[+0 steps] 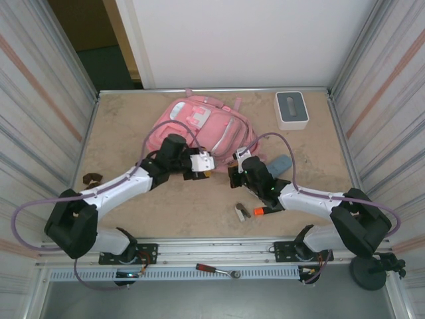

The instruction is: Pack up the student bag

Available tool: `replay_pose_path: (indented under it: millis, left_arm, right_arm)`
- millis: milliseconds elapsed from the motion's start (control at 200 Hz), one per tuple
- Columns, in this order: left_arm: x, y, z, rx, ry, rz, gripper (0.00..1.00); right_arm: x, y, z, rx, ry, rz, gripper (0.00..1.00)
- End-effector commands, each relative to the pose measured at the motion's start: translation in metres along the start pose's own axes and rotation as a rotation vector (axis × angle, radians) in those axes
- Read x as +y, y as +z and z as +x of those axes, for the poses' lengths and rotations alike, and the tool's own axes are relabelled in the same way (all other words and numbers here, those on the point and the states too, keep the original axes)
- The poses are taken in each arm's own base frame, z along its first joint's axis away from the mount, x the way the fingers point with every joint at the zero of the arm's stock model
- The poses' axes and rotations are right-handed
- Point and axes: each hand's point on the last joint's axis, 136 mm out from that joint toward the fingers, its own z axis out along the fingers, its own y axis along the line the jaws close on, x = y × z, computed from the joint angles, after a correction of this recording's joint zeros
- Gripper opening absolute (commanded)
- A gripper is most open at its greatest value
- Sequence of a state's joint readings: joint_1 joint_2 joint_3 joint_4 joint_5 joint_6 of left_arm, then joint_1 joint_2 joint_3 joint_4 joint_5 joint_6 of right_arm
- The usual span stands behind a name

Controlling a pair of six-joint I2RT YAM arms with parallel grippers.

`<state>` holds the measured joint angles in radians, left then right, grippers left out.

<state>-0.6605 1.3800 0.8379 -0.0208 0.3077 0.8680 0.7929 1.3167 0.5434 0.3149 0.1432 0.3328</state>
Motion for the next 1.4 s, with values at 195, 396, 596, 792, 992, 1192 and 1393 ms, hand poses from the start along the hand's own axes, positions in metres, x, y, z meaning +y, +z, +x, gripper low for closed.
replay_pose_path:
  millis: [195,396,596,792,992,1192,1393]
  left_arm:
    - [0.017,0.042,0.003,0.068,0.066,-0.058,0.52]
    - [0.023,0.035,0.01,0.057,0.044,-0.086,0.05]
    - [0.032,0.002,0.018,-0.022,-0.029,-0.108,0.0]
    - [0.035,-0.015,0.023,-0.064,-0.058,-0.119,0.0]
    - [0.029,-0.02,0.011,-0.141,-0.098,-0.072,0.0]
    - [0.028,-0.024,-0.003,-0.204,-0.123,-0.041,0.0]
    - [0.029,-0.03,-0.013,-0.238,-0.121,-0.039,0.0]
  right_arm:
    - [0.037,-0.021,-0.043,-0.113,0.027,-0.15,0.0]
    - [0.011,-0.025,-0.028,-0.078,0.017,-0.058,0.0]
    - [-0.043,-0.038,-0.012,-0.012,-0.017,0.216,0.0]
    - [-0.068,-0.042,-0.013,0.009,0.003,0.297,0.0]
    - [-0.026,-0.024,-0.023,0.018,0.013,-0.068,0.0]
    - [-0.02,-0.011,-0.025,0.012,0.021,-0.152,0.0]
    - [-0.025,-0.005,-0.026,-0.032,0.023,-0.149,0.04]
